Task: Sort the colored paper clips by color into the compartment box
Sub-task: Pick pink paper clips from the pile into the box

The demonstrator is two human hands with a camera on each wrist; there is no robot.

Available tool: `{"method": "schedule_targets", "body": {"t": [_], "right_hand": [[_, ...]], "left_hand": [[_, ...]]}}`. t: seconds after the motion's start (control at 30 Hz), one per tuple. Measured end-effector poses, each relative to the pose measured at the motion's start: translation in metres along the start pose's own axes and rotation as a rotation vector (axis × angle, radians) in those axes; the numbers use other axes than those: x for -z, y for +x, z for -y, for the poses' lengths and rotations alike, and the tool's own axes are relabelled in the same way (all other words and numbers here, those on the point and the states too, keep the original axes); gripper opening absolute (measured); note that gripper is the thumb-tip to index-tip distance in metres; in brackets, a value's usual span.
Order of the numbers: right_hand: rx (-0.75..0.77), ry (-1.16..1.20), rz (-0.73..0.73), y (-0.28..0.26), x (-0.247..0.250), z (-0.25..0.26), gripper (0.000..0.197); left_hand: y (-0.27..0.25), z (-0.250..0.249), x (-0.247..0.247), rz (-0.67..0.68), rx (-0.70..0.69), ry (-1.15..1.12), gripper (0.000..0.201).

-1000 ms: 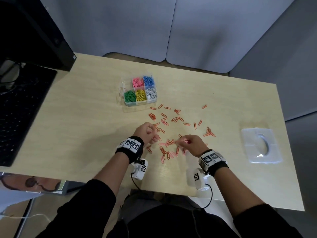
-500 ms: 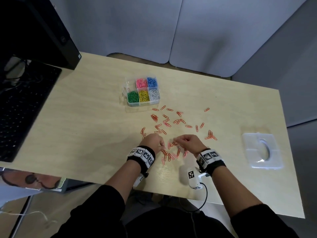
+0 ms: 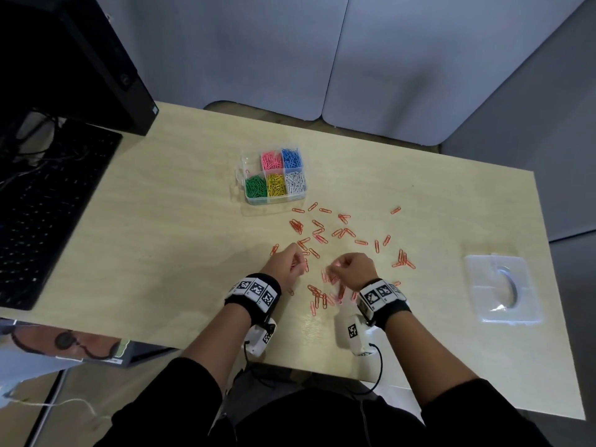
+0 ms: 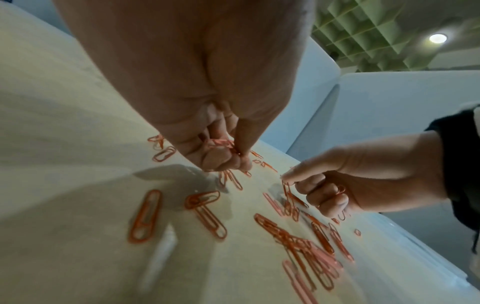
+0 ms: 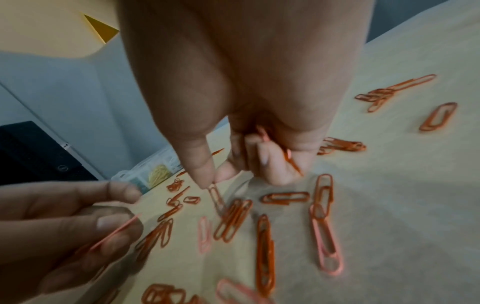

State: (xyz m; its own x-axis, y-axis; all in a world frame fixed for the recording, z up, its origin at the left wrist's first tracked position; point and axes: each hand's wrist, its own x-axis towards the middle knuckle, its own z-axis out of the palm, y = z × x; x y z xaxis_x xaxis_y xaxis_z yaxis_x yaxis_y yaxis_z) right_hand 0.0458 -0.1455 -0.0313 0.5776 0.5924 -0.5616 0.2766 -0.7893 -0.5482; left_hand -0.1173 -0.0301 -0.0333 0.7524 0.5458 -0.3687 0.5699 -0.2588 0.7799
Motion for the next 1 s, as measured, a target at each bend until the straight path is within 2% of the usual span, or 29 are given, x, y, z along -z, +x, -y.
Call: {"method": "schedule_targets", "body": {"t": [0.1, 0.17, 0.2, 0.27, 0.33, 0.43, 0.57, 0.63, 0.67, 0.8, 0.87, 1.0], "right_hand": [[0.037, 0.035, 0.044, 0.004, 0.009, -0.005, 0.021], [0.023, 0.086, 0.089, 0.007, 0.015, -0.007, 0.016], [0.019, 0.089, 0.085, 0.008, 0.017, -0.008, 0.013], [0.036, 0.001, 0.012, 0.008, 0.02, -0.011, 0.008], [0.09, -0.078, -0.025, 0.006, 0.017, -0.011, 0.017], [0.106, -0.121, 0.034, -0.003, 0.002, 0.0, 0.024], [0.067, -0.181, -0.002, -0.002, -0.016, 0.005, 0.016], [0.062, -0.166, 0.016, -0.001, -0.015, 0.002, 0.015], [0.069, -0.147, 0.032, -0.001, -0.013, -0.001, 0.015], [0.06, 0.082, 0.048, -0.002, 0.005, -0.02, 0.019], [0.071, 0.104, 0.042, -0.004, 0.011, -0.026, 0.022], [0.109, -0.102, -0.027, -0.006, -0.006, -0.023, 0.031]], "left_hand": [[0.002, 0.003, 0.0, 0.047, 0.053, -0.037, 0.026], [0.005, 0.002, -0.003, 0.072, 0.066, -0.032, 0.038], [0.007, 0.0, -0.004, 0.072, 0.078, -0.041, 0.035], [0.012, -0.005, -0.004, 0.025, 0.122, -0.078, 0.031], [0.019, -0.008, -0.002, -0.096, 0.182, -0.106, 0.036], [0.031, -0.015, -0.001, -0.2, 0.229, -0.18, 0.032], [0.05, -0.026, 0.005, -0.147, 0.166, -0.102, 0.043], [0.06, -0.029, 0.008, -0.107, 0.112, -0.059, 0.03], [0.063, -0.029, 0.008, -0.088, 0.1, -0.073, 0.025], [0.067, -0.032, 0.009, -0.067, 0.035, -0.057, 0.039], [0.071, -0.03, 0.008, -0.057, -0.02, -0.008, 0.034], [0.073, -0.019, 0.007, -0.094, -0.087, 0.258, 0.013]]}}
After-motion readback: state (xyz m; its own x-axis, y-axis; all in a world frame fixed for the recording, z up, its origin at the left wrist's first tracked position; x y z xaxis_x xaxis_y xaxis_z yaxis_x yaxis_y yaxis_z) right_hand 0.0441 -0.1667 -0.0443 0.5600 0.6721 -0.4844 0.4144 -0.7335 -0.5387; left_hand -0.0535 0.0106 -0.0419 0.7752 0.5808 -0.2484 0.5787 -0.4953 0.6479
